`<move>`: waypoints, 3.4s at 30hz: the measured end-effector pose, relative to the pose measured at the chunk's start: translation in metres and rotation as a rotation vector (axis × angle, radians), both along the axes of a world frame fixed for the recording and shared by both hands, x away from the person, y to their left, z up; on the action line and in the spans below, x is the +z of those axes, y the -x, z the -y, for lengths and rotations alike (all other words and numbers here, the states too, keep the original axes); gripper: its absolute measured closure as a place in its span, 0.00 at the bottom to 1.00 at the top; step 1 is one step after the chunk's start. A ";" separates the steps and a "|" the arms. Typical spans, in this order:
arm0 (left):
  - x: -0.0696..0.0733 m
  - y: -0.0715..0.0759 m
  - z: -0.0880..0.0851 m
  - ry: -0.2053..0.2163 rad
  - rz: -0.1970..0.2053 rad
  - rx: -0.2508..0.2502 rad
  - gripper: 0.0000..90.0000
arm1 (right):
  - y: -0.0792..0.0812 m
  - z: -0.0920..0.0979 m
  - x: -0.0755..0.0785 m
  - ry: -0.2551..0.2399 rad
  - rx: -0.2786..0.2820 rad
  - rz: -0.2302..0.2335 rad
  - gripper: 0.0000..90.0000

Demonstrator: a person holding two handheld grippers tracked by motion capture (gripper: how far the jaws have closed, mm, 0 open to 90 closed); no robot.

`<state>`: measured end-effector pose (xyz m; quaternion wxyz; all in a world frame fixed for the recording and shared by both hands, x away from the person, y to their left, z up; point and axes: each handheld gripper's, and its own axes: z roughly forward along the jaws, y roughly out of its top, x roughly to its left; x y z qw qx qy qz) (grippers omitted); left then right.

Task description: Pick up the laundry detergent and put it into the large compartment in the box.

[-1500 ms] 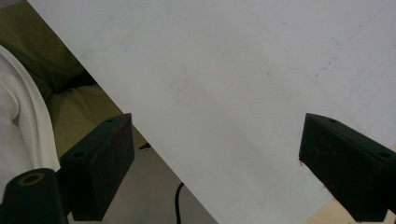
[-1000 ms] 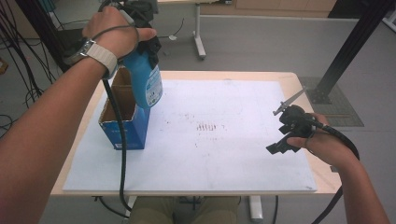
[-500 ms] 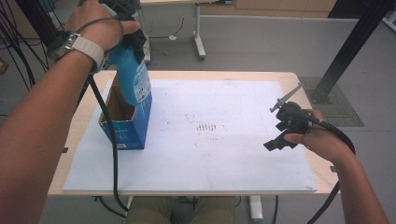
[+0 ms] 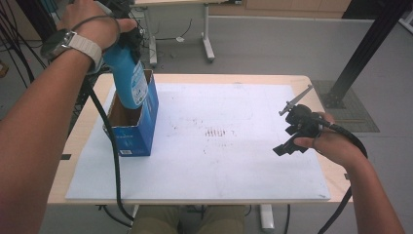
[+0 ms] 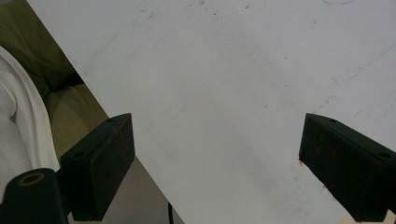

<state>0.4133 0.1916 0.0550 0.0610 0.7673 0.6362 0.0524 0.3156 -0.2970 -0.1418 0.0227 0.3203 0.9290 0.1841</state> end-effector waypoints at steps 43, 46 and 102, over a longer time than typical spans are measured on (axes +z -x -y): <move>-0.026 -0.008 -0.023 -0.026 0.017 0.115 0.43 | -0.007 -0.002 -0.008 -0.006 0.006 -0.015 0.12; -0.031 -0.010 -0.025 -0.027 0.014 0.115 0.43 | -0.008 -0.002 -0.009 -0.004 0.005 -0.018 0.12; -0.123 -0.020 -0.032 -0.038 0.016 0.087 0.43 | -0.007 0.004 -0.020 -0.008 -0.016 -0.040 0.13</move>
